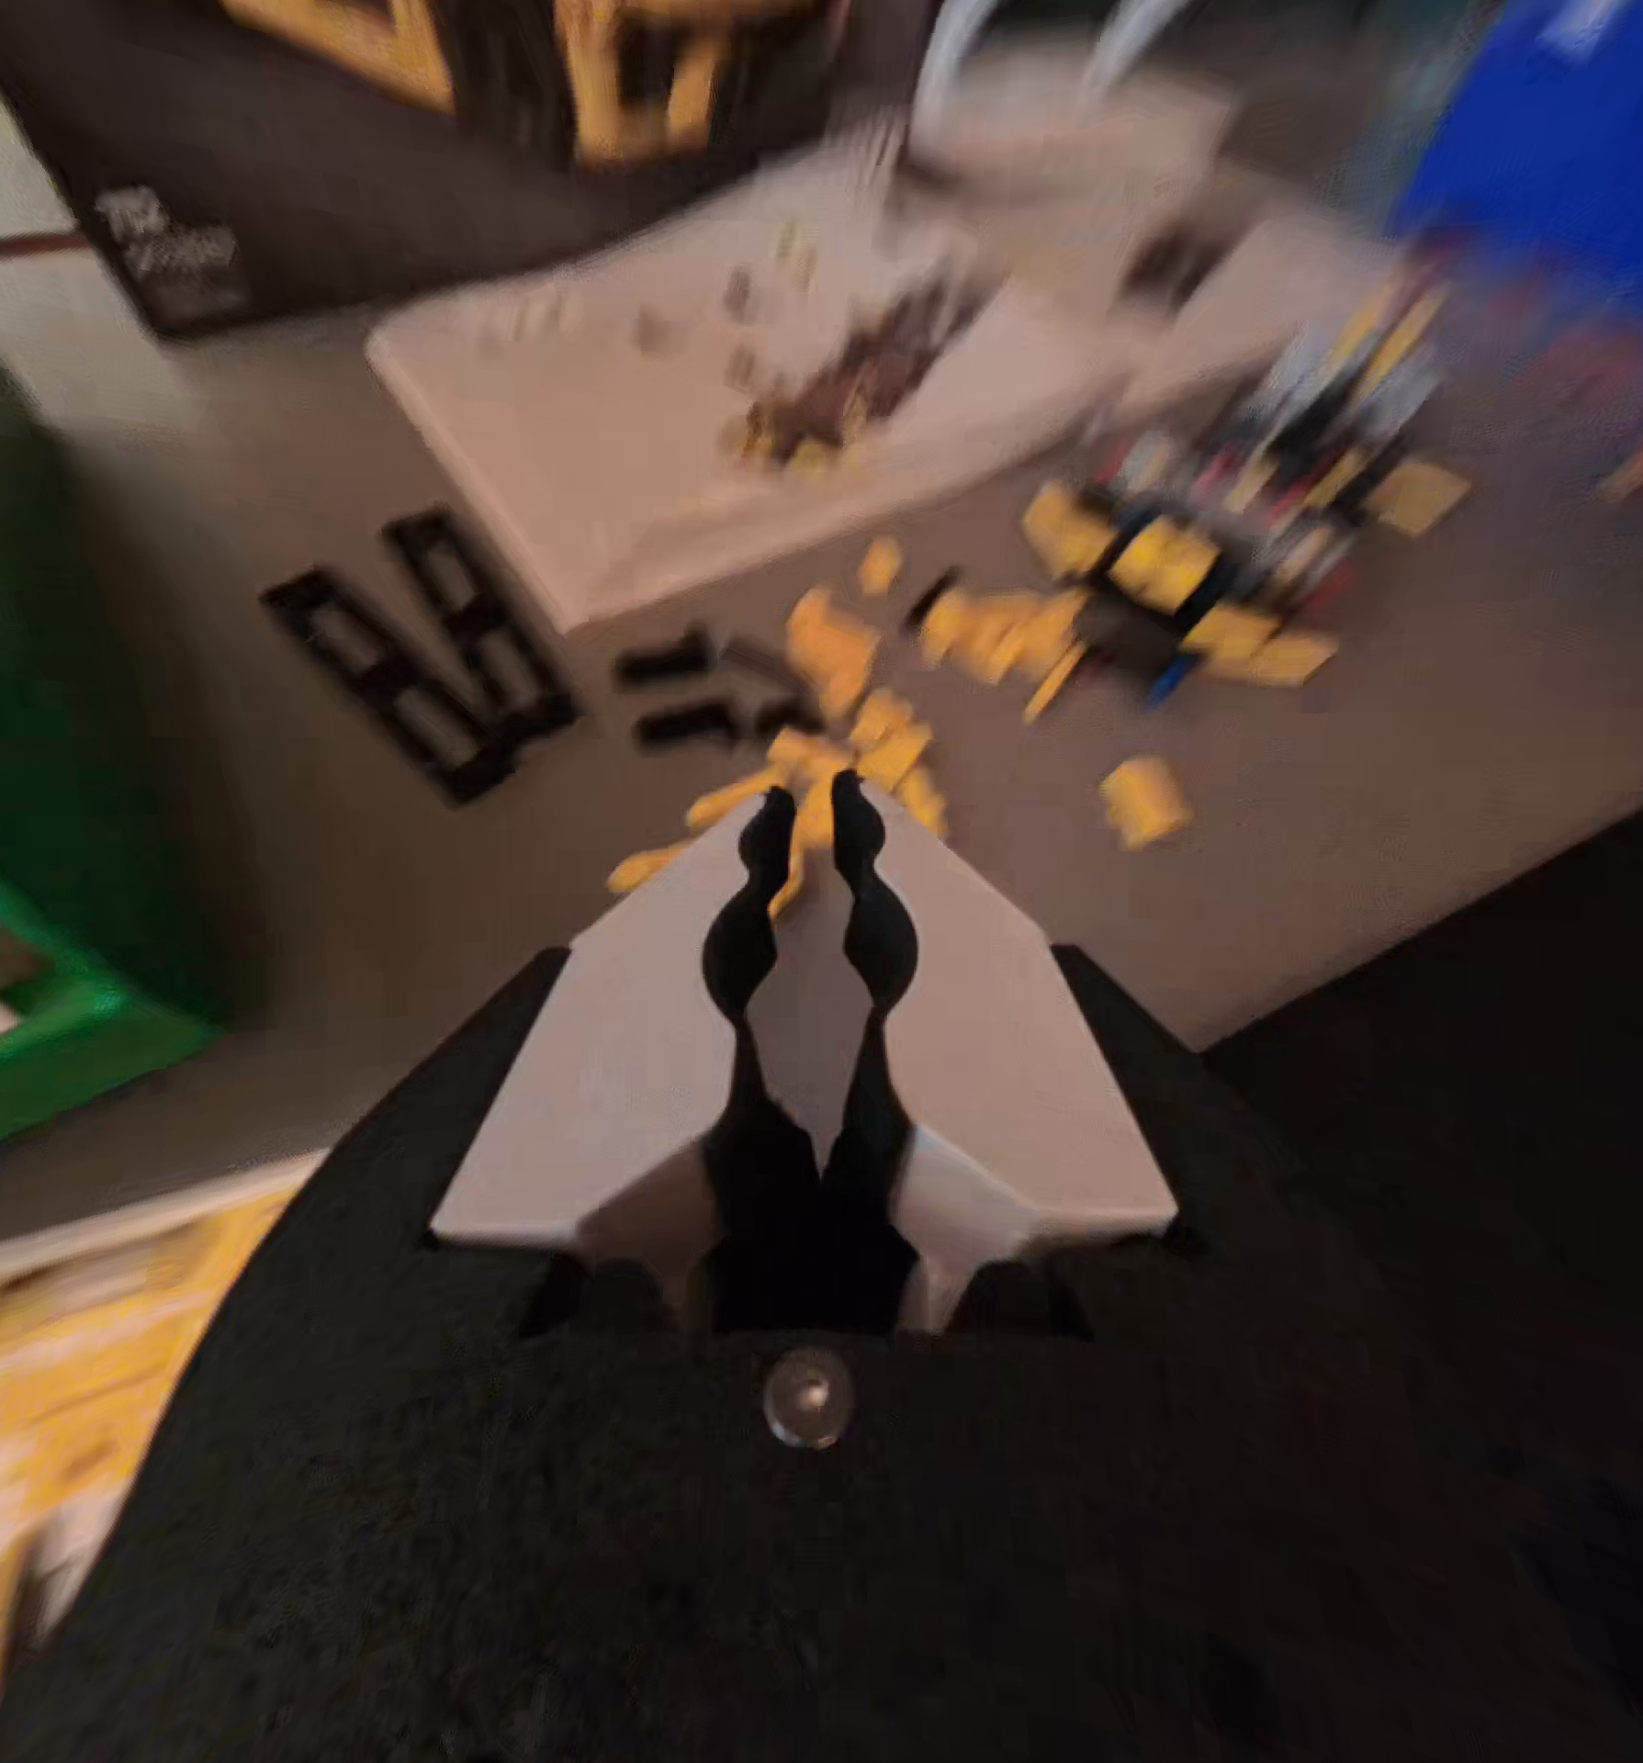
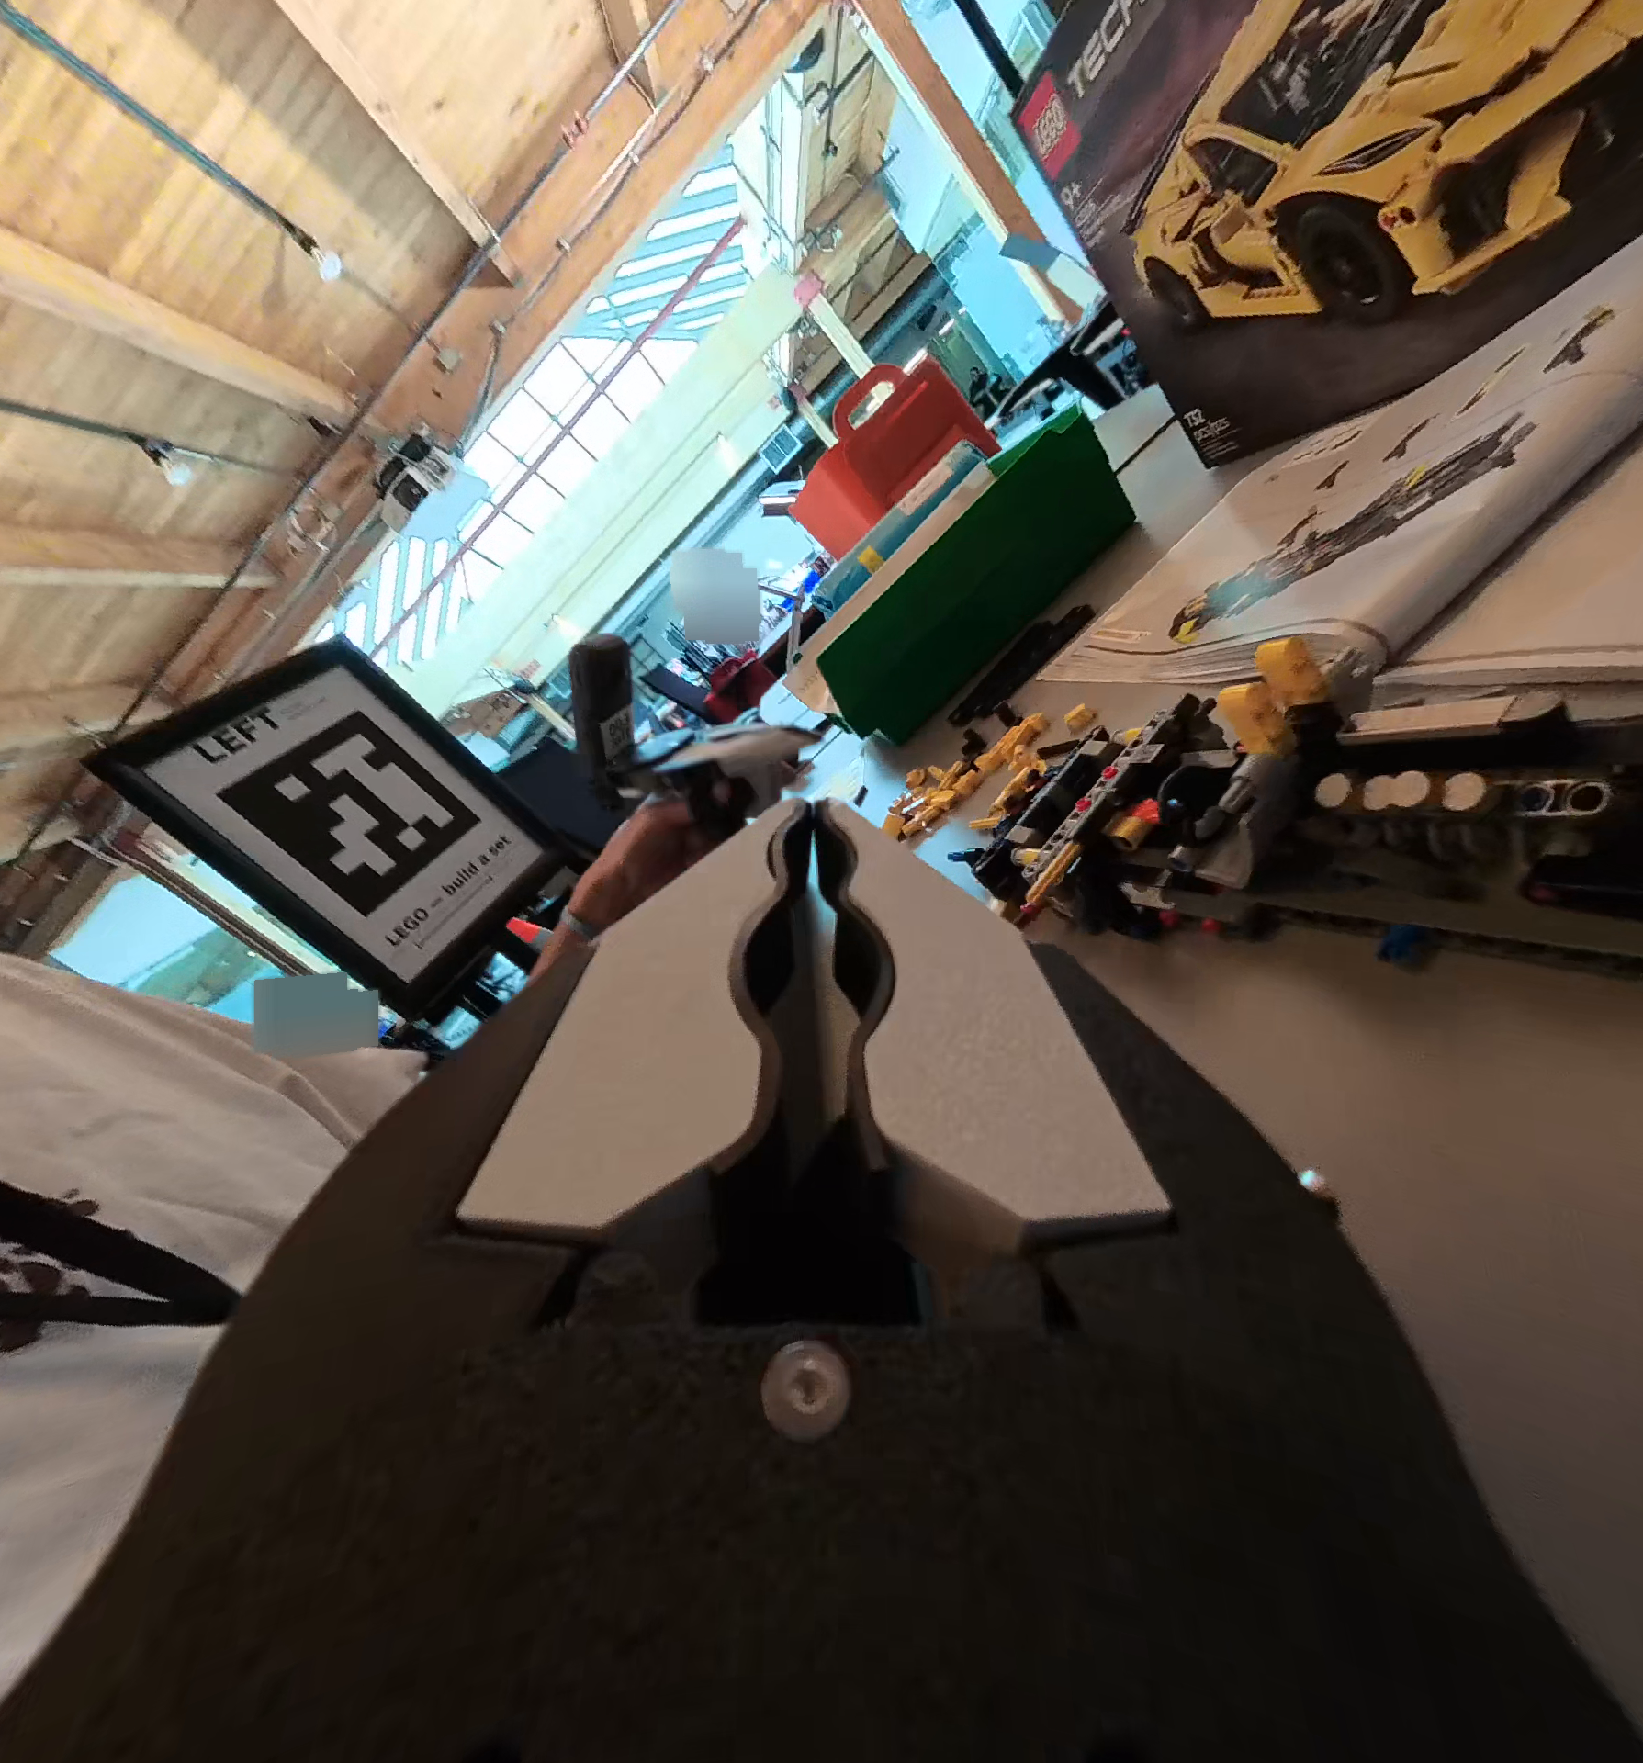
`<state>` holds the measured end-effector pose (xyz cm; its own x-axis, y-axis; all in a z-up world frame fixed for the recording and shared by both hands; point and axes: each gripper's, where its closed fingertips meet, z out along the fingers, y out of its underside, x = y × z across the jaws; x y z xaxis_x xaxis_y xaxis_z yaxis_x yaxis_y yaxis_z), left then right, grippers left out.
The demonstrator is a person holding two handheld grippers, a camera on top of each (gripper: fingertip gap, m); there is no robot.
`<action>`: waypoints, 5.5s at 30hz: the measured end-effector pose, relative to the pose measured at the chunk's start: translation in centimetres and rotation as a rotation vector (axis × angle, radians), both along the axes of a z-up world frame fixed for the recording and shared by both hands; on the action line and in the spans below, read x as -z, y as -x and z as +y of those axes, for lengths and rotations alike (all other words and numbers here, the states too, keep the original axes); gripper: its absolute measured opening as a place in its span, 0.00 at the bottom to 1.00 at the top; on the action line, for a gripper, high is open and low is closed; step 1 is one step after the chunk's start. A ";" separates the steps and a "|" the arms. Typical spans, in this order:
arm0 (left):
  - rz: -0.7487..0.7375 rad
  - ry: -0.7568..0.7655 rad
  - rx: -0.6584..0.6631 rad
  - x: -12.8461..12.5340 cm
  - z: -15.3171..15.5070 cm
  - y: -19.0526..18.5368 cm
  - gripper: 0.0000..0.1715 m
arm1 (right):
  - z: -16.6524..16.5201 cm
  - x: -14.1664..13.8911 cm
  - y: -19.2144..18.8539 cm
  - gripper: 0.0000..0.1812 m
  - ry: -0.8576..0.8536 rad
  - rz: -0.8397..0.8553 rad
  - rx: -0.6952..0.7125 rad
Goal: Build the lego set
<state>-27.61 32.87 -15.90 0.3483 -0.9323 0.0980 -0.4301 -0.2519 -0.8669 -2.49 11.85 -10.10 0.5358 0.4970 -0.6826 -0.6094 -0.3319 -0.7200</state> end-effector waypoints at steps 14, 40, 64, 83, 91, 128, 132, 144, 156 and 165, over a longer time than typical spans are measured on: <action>0.397 -0.128 0.256 5.8 -4.3 -3.6 0.05 | 0.4 0.4 1.8 0.00 0.027 0.016 -0.103; 0.242 -0.116 0.383 4.0 -9.5 -10.2 0.16 | 1.7 0.7 -0.1 0.06 -0.235 -0.611 0.243; -0.403 -0.686 0.797 -9.0 -20.1 -13.4 0.01 | 1.3 -4.7 12.2 0.24 0.005 0.498 -0.735; -0.461 0.143 0.826 -5.9 -19.9 -14.8 0.54 | 1.7 0.1 12.1 0.09 -0.114 -0.352 -0.399; -0.397 0.073 0.830 -4.6 -20.3 -15.2 0.51 | 1.8 1.5 13.6 0.10 -0.126 -0.497 -0.412; -0.439 -0.134 0.791 -4.7 -19.8 -15.0 0.29 | 1.3 -0.4 13.6 0.09 -0.188 -0.316 -0.413; -0.436 -0.185 0.790 -4.6 -20.0 -14.9 0.29 | 1.1 -0.2 13.6 0.09 -0.184 -0.333 -0.412; -0.412 -0.287 0.777 -4.2 -20.2 -15.0 0.29 | 0.7 0.3 13.7 0.09 -0.127 -0.281 -0.467; -0.403 -0.191 0.767 -4.1 -19.7 -15.3 0.30 | 1.3 0.4 13.3 0.09 -0.115 -0.286 -0.434; -0.420 -0.134 0.750 -4.4 -19.1 -15.1 0.30 | 2.0 0.0 13.1 0.11 -0.113 -0.252 -0.392</action>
<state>-12.50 13.73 -11.51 -0.4034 -0.9139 -0.0461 -0.0793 0.0851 -0.9932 -15.62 13.80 -10.13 0.4355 0.7581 -0.4853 -0.2556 -0.4128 -0.8742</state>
